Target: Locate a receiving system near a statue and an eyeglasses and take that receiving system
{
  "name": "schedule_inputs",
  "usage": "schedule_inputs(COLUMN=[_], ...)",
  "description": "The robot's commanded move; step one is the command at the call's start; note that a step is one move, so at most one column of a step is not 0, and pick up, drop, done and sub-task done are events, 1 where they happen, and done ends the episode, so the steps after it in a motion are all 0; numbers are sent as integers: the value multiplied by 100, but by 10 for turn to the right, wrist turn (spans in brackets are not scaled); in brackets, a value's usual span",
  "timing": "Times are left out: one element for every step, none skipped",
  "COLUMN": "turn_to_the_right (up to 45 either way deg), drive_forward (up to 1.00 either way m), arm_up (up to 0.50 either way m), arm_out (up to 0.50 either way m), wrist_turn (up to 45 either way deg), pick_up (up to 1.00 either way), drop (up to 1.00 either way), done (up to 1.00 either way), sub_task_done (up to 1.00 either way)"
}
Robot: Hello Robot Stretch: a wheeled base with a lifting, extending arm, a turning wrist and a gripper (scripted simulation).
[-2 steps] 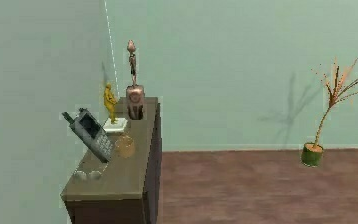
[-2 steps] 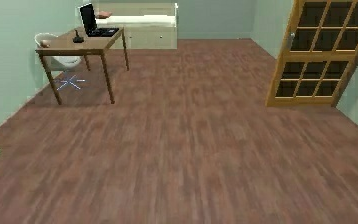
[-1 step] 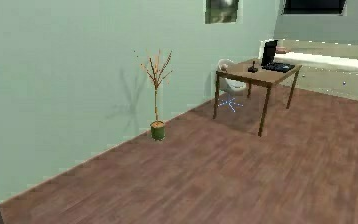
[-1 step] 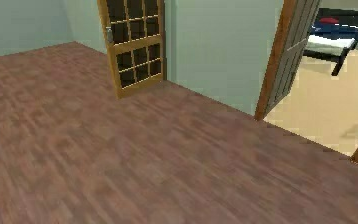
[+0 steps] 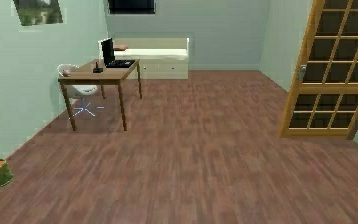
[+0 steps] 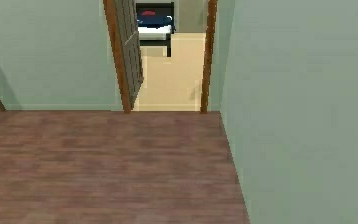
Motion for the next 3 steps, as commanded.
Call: schedule_inputs(turn_to_the_right=[0, -450, -30], drive_forward=[5, 0, 0], arm_up=[0, 0, 0], arm_out=[0, 0, 0], wrist_turn=[0, 0, 0], pick_up=[0, 0, 0], drop=[0, 0, 0], done=[0, 0, 0], sub_task_done=[0, 0, 0])
